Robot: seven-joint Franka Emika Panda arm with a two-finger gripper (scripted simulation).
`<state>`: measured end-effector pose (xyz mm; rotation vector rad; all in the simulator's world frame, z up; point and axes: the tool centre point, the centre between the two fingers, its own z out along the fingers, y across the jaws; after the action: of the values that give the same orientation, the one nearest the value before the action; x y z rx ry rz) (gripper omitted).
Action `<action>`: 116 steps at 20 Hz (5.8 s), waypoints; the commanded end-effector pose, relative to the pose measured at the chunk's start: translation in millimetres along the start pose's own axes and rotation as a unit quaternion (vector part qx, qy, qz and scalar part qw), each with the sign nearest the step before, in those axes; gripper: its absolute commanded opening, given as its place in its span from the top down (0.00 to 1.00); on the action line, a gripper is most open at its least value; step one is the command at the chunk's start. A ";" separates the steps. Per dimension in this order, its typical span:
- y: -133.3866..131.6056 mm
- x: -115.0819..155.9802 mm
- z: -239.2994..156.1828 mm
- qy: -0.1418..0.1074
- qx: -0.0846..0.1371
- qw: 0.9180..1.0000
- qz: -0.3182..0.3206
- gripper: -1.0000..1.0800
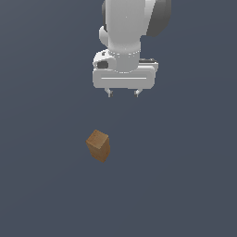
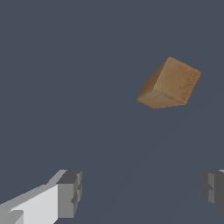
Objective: Pick up the object and move it to a goal position.
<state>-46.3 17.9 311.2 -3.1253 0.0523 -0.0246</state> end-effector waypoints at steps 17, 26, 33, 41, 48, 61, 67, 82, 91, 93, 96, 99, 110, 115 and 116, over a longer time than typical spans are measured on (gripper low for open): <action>84.1 92.7 94.2 -0.005 -0.005 0.980 0.199 0.04; 103.4 106.4 117.5 -0.006 -0.009 0.971 0.237 0.04; 103.7 105.7 123.7 -0.006 -0.010 0.972 0.237 0.04; 104.7 104.5 160.9 -0.006 -0.010 0.971 0.238 0.04; 105.0 106.0 168.4 -0.006 -0.010 0.971 0.238 0.04; 104.0 105.3 167.6 -0.006 -0.010 0.971 0.238 1.00; 95.3 101.4 151.6 -0.006 -0.010 0.971 0.238 1.00; 26.7 71.6 23.3 -0.006 -0.010 0.971 0.238 1.00; -24.4 50.7 -72.6 -0.006 -0.011 0.971 0.238 1.00; -35.6 46.5 -93.3 -0.006 -0.011 0.971 0.238 1.00; -52.1 40.4 -124.0 -0.005 -0.011 0.971 0.239 1.00; -68.1 34.9 -153.5 -0.005 -0.010 0.971 0.239 1.00; -107.2 23.9 -224.8 -0.006 -0.010 0.971 0.238 1.00; -114.9 22.4 -238.8 -0.006 -0.010 0.971 0.238 1.00; -116.0 22.3 -240.6 -0.006 -0.010 0.971 0.238 1.00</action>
<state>-23.0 127.7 545.5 -3.0421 0.7999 0.0133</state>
